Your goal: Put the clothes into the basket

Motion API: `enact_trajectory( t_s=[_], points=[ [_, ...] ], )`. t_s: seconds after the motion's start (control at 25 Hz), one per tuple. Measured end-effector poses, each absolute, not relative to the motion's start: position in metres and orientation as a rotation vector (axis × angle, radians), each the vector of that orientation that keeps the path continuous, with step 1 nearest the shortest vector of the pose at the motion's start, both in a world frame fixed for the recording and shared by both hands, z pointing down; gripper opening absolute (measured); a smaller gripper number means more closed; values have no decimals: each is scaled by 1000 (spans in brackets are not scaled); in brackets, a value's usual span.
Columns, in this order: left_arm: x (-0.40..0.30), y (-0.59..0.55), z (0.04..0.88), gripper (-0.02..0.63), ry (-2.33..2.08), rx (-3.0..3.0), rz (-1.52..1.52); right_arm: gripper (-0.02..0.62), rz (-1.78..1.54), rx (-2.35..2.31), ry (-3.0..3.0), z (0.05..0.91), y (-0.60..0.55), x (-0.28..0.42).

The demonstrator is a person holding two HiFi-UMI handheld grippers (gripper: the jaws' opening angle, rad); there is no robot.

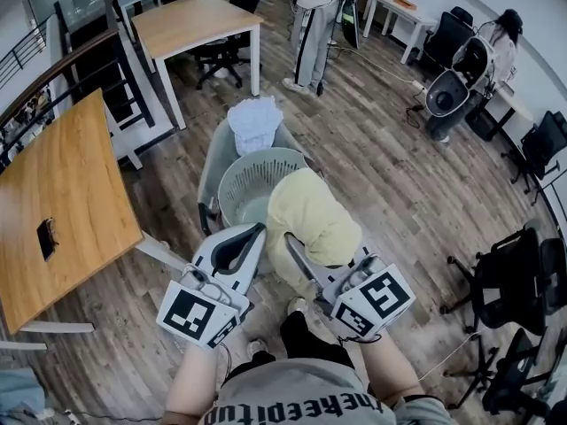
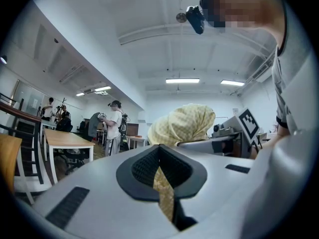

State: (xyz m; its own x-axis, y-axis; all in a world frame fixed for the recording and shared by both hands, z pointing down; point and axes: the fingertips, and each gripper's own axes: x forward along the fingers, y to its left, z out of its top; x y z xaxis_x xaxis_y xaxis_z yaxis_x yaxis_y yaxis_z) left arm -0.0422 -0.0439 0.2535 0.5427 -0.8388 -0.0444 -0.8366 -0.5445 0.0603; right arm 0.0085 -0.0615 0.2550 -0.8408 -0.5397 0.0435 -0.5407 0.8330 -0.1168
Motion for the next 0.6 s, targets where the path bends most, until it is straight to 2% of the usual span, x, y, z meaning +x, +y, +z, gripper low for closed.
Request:
enact_trajectory(
  t_s=[0.6],
  points=[
    [-32, -108, 260, 14, -1587, 2653, -57, 201, 229, 765, -3032, 256, -132, 19]
  ],
)
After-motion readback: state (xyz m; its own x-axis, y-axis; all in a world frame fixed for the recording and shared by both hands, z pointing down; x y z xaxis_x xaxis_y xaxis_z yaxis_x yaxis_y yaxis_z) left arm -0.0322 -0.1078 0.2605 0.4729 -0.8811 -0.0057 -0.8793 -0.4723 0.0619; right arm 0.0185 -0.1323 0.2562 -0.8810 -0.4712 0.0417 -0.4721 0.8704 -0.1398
